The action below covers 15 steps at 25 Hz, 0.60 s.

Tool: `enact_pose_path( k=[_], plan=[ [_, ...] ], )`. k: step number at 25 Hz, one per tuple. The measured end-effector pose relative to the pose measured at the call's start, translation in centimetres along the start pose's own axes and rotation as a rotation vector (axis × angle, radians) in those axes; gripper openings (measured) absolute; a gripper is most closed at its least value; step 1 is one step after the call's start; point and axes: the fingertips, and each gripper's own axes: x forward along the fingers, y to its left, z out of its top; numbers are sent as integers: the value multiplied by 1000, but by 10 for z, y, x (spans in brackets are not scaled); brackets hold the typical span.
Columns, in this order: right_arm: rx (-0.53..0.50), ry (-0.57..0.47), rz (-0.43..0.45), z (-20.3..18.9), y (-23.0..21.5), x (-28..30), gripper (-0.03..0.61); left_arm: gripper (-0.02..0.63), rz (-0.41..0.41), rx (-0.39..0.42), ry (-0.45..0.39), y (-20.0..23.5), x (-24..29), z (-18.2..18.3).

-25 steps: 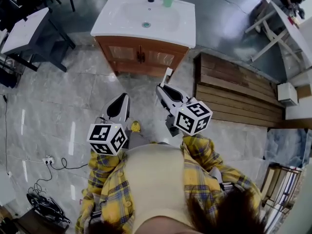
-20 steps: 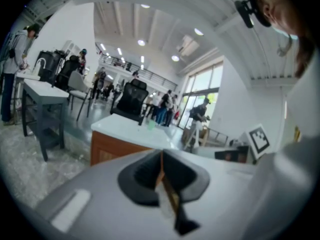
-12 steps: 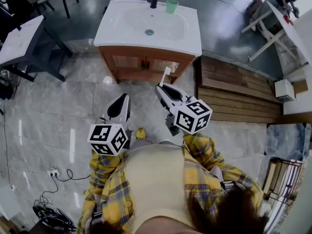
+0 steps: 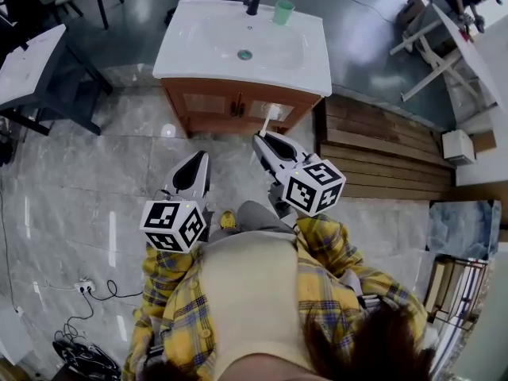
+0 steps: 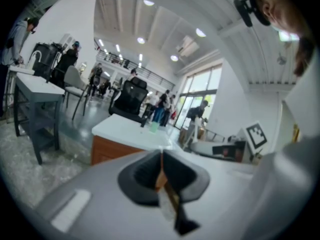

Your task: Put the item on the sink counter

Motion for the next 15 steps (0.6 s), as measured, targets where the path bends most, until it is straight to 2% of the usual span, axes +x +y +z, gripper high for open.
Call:
enact_pose_path(
  k=[7, 15],
  plan=[
    [3, -6, 23, 18, -19, 31, 48, 15, 14, -1, 7, 17, 27, 9],
    [8, 2, 71, 50, -63, 79, 48, 15, 44, 10, -26, 40, 90, 42]
  ],
)
